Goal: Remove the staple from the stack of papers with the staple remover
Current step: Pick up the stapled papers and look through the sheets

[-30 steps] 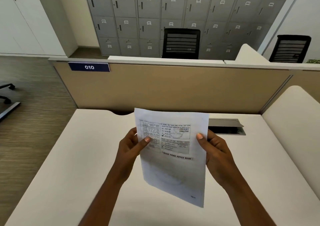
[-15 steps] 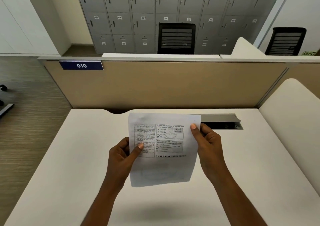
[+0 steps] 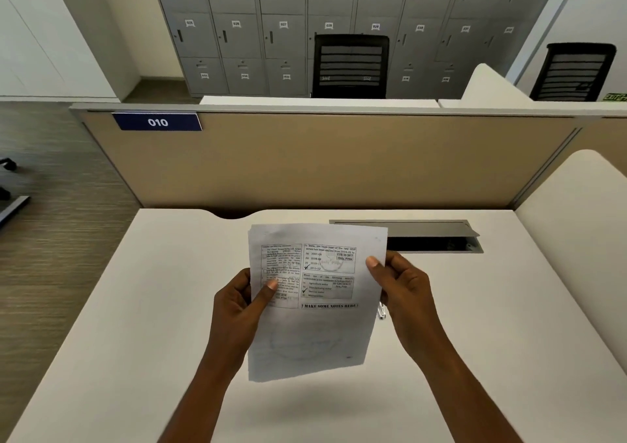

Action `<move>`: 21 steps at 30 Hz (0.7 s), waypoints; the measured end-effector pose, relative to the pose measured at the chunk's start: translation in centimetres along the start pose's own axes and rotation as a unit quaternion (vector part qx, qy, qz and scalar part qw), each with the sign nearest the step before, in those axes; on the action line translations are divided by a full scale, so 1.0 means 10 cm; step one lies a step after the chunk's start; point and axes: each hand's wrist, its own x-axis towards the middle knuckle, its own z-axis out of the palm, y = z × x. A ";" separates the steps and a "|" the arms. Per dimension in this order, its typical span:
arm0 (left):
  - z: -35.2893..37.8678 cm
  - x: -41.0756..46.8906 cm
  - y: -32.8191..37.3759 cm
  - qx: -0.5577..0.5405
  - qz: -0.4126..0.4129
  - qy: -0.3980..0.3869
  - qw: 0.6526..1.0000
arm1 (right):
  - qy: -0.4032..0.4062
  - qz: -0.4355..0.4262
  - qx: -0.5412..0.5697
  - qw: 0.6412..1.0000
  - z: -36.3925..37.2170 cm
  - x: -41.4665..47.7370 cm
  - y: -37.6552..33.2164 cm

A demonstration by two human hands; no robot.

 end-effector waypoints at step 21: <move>-0.16 0.53 -0.88 0.249 -0.108 -0.025 0.962 | 0.125 0.180 0.016 0.976 -0.16 0.24 1.24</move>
